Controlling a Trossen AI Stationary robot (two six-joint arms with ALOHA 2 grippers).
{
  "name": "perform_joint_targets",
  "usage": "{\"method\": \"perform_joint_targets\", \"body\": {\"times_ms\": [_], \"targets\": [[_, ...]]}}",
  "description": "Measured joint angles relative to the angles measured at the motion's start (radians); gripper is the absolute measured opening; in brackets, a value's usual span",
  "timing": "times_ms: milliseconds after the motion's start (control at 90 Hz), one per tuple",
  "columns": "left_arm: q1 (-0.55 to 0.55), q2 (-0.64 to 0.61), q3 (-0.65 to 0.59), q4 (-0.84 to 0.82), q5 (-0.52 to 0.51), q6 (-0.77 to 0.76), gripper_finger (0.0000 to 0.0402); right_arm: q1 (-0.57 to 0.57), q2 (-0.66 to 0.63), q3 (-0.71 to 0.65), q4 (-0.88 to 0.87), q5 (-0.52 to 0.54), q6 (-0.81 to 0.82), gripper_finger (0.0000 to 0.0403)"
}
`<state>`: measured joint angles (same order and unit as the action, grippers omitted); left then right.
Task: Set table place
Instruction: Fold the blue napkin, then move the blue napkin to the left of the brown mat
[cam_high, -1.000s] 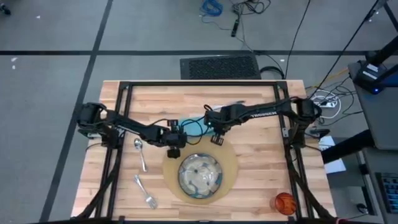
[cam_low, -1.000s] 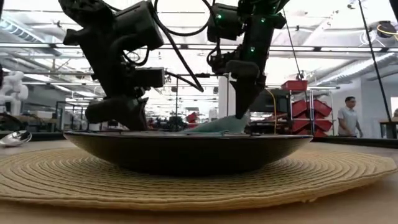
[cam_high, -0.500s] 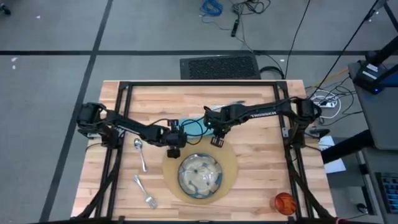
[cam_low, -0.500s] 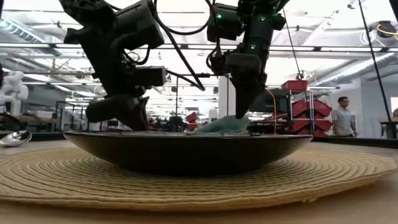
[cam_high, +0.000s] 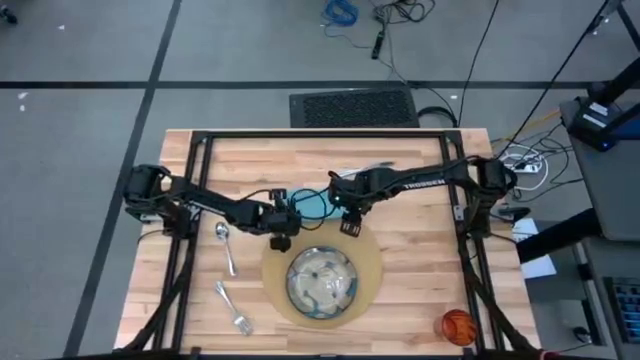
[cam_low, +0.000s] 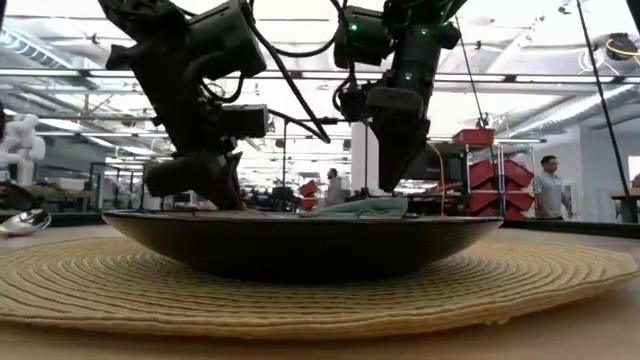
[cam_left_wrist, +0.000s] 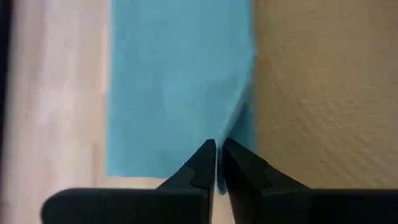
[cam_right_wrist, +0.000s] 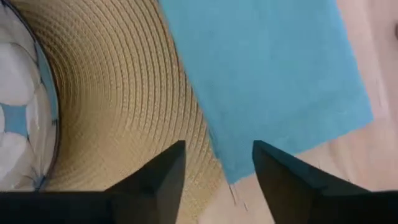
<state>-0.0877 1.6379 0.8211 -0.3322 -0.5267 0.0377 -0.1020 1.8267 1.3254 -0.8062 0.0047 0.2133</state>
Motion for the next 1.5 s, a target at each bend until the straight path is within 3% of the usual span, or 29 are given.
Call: {"method": "perform_joint_targets", "body": {"times_ms": [78,200,389,444,500,589,689,844,1011,1100,1244,1311,1433,1500], "targets": [[0.006,0.0,0.004,-0.04,-0.11,-0.08,0.005,-0.008,0.0,0.0,-0.016,0.001,-0.016,0.0198],[0.012,0.0,0.042,-0.212,-0.123,-0.134,0.0064,-0.034,0.0,0.0,-0.064,0.002,-0.049,0.02],[-0.004,0.0,0.087,-0.325,0.12,-0.17,0.0066,-0.07,-0.001,0.0,-0.149,-0.004,-0.067,0.0197],[-0.01,0.0,0.098,-0.342,0.144,-0.171,0.0066,-0.075,-0.001,0.0,-0.162,-0.005,-0.083,0.0197],[-0.014,0.0,0.115,-0.393,0.105,-0.184,0.0066,-0.08,-0.005,0.0,-0.174,-0.008,-0.093,0.0197],[-0.013,-0.021,0.144,-0.461,-0.049,-0.192,0.0066,-0.092,-0.021,0.0,-0.184,-0.008,-0.095,0.0197],[-0.012,-0.125,0.162,-0.463,-0.179,-0.16,0.0066,-0.109,-0.065,0.0,-0.183,-0.004,-0.08,0.0197],[0.022,-0.385,0.166,-0.441,-0.192,-0.159,0.0066,-0.12,-0.203,-0.016,-0.188,0.029,-0.07,0.0196],[0.086,-0.616,0.13,-0.411,-0.192,-0.4,0.0066,-0.127,-0.425,-0.148,-0.049,0.081,-0.047,0.0196],[0.094,-0.662,0.095,-0.412,-0.125,-0.524,0.0066,-0.127,-0.545,-0.264,0.094,0.082,0.011,0.0196],[0.135,-0.63,0.034,-0.219,0.128,-0.527,0.0066,-0.117,-0.685,-0.448,0.306,0.073,0.104,0.0196],[0.165,-0.591,0.016,-0.131,0.222,-0.534,0.0066,-0.11,-0.72,-0.505,0.362,0.069,0.145,0.0196],[0.266,-0.511,0.01,-0.061,0.271,-0.586,0.0066,-0.089,-0.746,-0.566,0.417,0.071,0.198,0.0196],[0.35,-0.468,0.01,-0.04,0.35,-0.606,0.0066,-0.067,-0.746,-0.585,0.432,0.073,0.214,0.0196]]}}
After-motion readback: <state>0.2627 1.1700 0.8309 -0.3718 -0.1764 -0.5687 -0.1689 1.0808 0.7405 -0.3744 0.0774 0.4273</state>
